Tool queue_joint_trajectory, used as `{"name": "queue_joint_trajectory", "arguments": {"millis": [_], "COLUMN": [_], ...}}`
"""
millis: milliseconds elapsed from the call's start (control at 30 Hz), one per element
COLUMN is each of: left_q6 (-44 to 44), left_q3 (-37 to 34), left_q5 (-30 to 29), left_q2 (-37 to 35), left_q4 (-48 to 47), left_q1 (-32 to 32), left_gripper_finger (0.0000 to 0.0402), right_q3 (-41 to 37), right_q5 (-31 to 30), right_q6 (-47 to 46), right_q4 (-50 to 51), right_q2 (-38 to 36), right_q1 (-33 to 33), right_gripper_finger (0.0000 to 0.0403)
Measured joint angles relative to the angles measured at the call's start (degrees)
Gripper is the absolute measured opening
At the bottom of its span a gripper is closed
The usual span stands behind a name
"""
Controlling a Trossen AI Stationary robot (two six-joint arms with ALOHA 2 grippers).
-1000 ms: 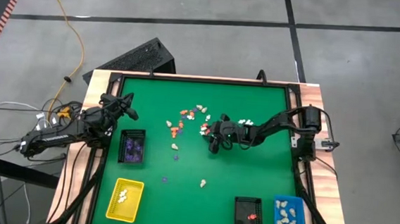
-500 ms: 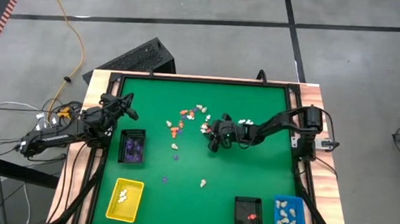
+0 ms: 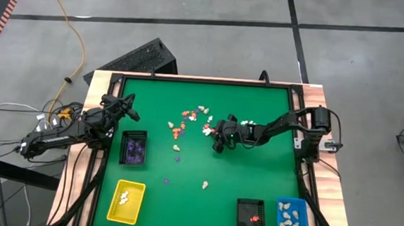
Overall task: Sort Halloween decoration
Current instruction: Put the orange skeleton toy into the bottom black basket
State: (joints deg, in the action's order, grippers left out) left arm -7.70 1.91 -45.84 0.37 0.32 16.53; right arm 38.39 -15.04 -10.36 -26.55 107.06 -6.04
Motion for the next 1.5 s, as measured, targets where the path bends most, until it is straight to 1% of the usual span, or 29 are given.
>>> {"name": "queue_joint_trajectory", "arguments": {"millis": [100, 267, 367, 433, 567, 667, 833, 1067, 1167, 1267, 1367, 1500], "left_q6": [0.0, 0.0, 0.0, 0.0, 0.0, -0.02, -0.09, -0.22, -0.27, -0.28, -0.26, -0.26], "left_q3": [0.0, 0.0, 0.0, 0.0, 0.0, 0.0, 0.0, 0.0, 0.0, 0.0, 0.0, 0.0], "left_q5": [0.0, 0.0, 0.0, 0.0, 0.02, 0.03, 0.21, 0.44, 0.44, 0.46, 0.46, 0.46], "left_q2": [0.01, 0.01, -0.01, -0.01, -0.01, -0.01, 0.0, -0.01, 0.0, 0.01, 0.0, 0.01], "left_q4": [0.0, 0.0, 0.0, 0.0, 0.0, 0.0, 0.02, 0.02, 0.02, 0.02, 0.02, 0.02], "left_q1": [0.0, 0.0, -0.01, 0.0, 0.0, 0.0, -0.02, 0.0, 0.0, 0.0, -0.01, 0.0], "left_gripper_finger": [0.0, 0.0, 0.0, 0.0, 0.0, 0.0, 0.0, 0.0, 0.0, 0.0, 0.0, 0.0], "right_q3": [0.0, -0.02, -0.04, -0.04, -0.04, -0.49, -0.24, -0.15, -0.15, -0.09, -0.09, -0.09], "right_q5": [-0.2, -0.36, -0.34, -0.31, -0.27, 0.91, 0.87, 1.32, 3.05, 7.99, 13.16, 17.72], "right_q6": [0.07, -0.14, -0.19, -0.32, -0.29, 0.13, -0.41, -5.11, -7.9, -13.37, -21.37, -34.03], "right_q4": [-0.03, 0.07, 0.18, 0.39, 2.09, 6.88, 13.73, 20.63, 22.3, 23.37, 25.29, 27.35], "right_q2": [0.0, 0.0, -0.34, -0.95, -5.13, -9.81, -17.47, -25.25, -28.25, -31.44, -34.01, -36.68], "right_q1": [0.0, 0.02, 0.02, 0.03, 0.52, 1.16, 2.8, 8.46, 11.94, 15.87, 20.26, 26.75], "right_gripper_finger": [0.012, 0.0063, 0.0043, 0.004, 0.0043, 0.0043, 0.0044, 0.0044, 0.0044, 0.0044, 0.0044, 0.0044]}}
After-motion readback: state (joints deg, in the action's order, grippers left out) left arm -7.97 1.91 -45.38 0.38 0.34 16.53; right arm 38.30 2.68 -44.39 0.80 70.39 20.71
